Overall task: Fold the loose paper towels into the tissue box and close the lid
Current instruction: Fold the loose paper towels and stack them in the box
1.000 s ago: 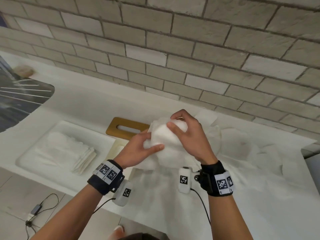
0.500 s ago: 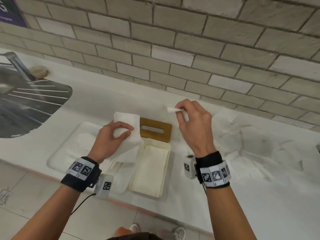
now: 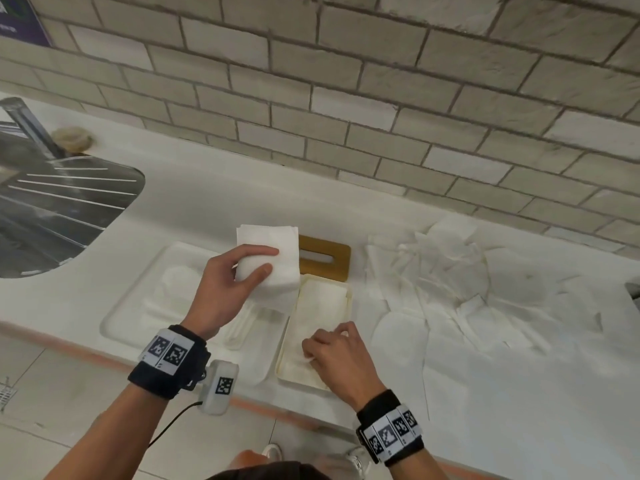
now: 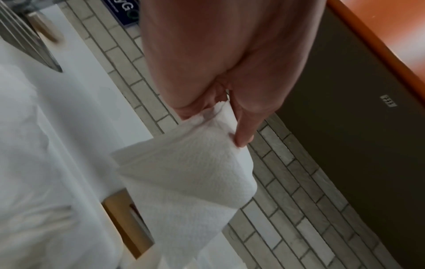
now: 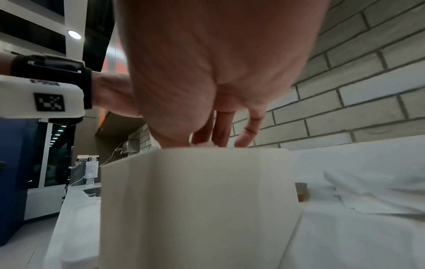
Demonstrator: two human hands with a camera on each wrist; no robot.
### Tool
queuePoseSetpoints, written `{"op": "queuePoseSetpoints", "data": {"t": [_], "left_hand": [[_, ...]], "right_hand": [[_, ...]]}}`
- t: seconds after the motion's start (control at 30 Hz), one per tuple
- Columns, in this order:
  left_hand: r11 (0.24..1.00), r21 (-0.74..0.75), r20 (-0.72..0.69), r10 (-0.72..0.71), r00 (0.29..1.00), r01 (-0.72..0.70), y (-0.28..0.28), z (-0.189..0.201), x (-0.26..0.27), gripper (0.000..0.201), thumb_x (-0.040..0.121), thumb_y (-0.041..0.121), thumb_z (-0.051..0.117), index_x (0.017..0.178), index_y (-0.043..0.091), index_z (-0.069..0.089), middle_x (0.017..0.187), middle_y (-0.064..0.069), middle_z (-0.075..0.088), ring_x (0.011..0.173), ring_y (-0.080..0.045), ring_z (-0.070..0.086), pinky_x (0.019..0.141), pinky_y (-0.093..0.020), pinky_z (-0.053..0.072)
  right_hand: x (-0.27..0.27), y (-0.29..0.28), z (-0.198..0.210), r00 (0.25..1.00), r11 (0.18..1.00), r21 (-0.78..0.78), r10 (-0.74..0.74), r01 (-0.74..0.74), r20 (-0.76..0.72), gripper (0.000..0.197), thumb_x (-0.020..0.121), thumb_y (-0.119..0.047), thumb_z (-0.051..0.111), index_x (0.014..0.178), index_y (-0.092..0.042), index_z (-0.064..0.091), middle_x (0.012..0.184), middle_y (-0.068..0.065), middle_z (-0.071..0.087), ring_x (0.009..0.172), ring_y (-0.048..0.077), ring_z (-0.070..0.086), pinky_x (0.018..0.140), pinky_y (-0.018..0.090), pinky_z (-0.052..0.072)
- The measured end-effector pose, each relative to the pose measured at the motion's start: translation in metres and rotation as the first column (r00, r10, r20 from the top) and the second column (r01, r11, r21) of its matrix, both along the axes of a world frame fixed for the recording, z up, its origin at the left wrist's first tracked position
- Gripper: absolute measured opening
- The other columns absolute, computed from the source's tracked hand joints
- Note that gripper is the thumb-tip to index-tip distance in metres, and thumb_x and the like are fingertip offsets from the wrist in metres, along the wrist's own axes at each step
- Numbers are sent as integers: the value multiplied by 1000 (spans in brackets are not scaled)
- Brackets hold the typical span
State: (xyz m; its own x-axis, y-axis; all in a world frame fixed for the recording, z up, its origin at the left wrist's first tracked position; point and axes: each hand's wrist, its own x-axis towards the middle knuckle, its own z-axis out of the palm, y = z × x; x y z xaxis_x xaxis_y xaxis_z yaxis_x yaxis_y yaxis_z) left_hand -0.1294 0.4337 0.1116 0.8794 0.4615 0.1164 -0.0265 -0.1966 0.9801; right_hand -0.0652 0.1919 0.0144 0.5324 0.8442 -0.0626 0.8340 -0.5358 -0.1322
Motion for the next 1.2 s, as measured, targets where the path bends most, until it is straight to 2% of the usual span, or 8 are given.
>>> {"op": "queuePoseSetpoints", "data": {"t": [0.17, 0.3, 0.37, 0.47, 0.63, 0.83, 0.97, 1.2], "left_hand": [[997, -17, 22, -77, 997, 77, -16, 5, 10, 19, 101, 14, 73, 116, 24, 79, 130, 8, 72, 119, -14, 67, 89, -39, 59], [990, -77, 59, -118, 991, 122, -27, 12, 14, 19, 102, 13, 70, 119, 21, 77, 132, 6, 70, 123, -21, 66, 98, -55, 58], [984, -108, 86, -130, 988, 139, -41, 13, 19, 20, 103, 12, 69, 121, 19, 76, 133, 5, 70, 123, -21, 66, 98, -54, 59], [971, -107, 90, -204, 975, 213, -64, 9, 31, 22, 105, 10, 65, 121, 20, 77, 131, 5, 72, 124, -19, 66, 103, -48, 57], [965, 66, 28, -256, 966, 254, -62, -6, 56, 29, 106, 7, 61, 120, 26, 77, 127, 15, 72, 126, -9, 63, 108, -29, 51], [900, 290, -177, -285, 942, 327, -41, -46, 74, 33, 106, 12, 62, 123, 38, 73, 131, 12, 69, 122, -5, 60, 105, -25, 45], [803, 475, -247, -271, 930, 360, -38, -76, 75, 37, 100, 1, 66, 123, 29, 73, 133, 5, 64, 121, -8, 59, 112, -36, 46], [628, 631, -336, -307, 890, 455, -43, -82, 66, 25, 101, 12, 65, 122, 24, 71, 125, 3, 63, 120, -18, 61, 107, -39, 49]], "right_hand": [[2, -5, 18, 959, 981, 153, -71, 116, -273, 23, 97, -53, 70, 107, -33, 69, 108, -11, 73, 96, 14, 67, 98, 34, 47], [1, -10, 67, 725, 438, 612, -149, 658, -673, 12, 110, -27, 59, 122, -28, 55, 123, -15, 72, 120, 7, 67, 104, 25, 52], [-6, 1, 86, 625, 348, 579, -26, 737, -780, 25, 115, -30, 50, 139, -30, 48, 130, -18, 70, 125, 5, 66, 101, 20, 52], [-16, 22, 87, 564, 371, 534, 32, 760, -825, 30, 116, -34, 45, 144, -42, 40, 125, -22, 72, 114, 2, 71, 91, 21, 56], [-23, 11, 69, 625, 207, 593, -159, 778, -764, 51, 111, -20, 57, 151, -37, 30, 90, -3, 73, 71, 14, 69, 65, 24, 54], [-17, -11, 38, 650, 541, 416, -363, 731, -668, 17, 104, -16, 69, 113, -30, 64, 89, -8, 69, 76, 12, 65, 73, 26, 55], [-21, 0, 24, 665, 741, 131, -492, 659, -561, 19, 108, -11, 56, 125, -17, 60, 120, 4, 64, 110, 23, 63, 95, 34, 53], [-23, 19, 37, 844, 879, -185, -475, 440, -248, 30, 106, 5, 48, 135, -2, 53, 133, 19, 60, 117, 38, 65, 93, 40, 52]]}}
